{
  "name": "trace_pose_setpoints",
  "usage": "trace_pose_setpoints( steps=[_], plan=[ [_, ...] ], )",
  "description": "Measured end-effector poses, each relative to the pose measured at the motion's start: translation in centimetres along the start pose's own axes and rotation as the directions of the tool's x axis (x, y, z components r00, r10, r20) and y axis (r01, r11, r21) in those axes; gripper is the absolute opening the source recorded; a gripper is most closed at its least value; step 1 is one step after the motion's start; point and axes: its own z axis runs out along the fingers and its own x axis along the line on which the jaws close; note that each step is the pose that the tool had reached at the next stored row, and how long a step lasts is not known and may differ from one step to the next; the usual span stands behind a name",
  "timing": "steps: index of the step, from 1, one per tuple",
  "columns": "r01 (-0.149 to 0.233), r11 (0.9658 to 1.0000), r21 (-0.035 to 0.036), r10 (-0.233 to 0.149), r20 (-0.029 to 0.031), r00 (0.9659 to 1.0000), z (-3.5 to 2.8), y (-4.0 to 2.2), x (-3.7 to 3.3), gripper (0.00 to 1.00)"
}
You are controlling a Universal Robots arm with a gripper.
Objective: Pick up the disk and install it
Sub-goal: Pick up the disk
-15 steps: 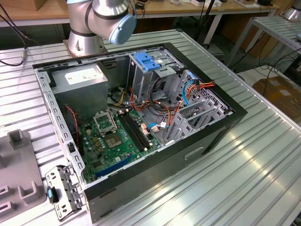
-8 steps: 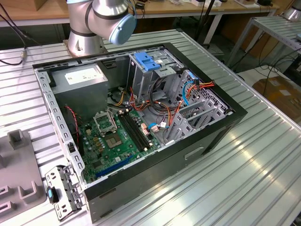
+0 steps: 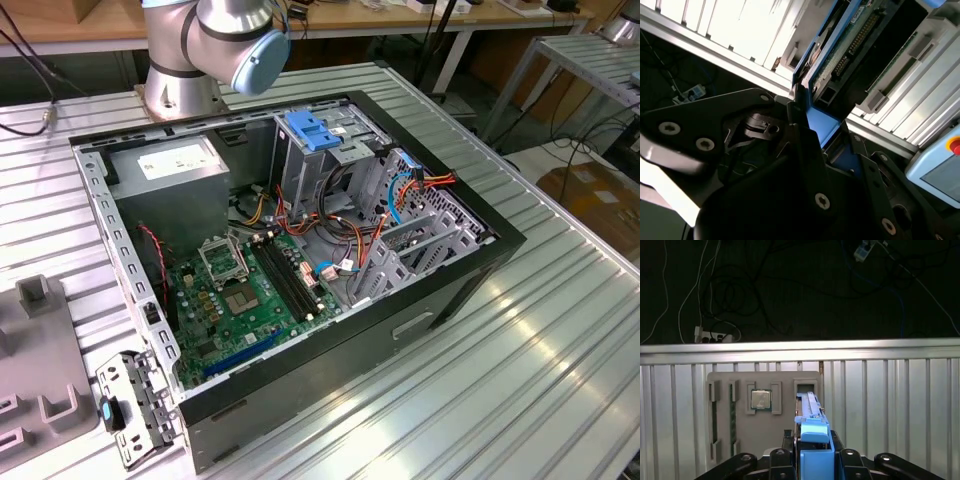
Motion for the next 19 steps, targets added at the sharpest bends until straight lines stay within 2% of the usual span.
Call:
trace_pose_setpoints(
  steps=[5,19],
  plan=[
    [0.0,1.0,-0.0013,0.0,-0.001,1.0,-1.09,-0.02,0.03,0.37],
    [0.0,1.0,-0.0017,0.0,-0.0022,1.0,-2.55,-0.06,0.06,0.37]
  ],
)
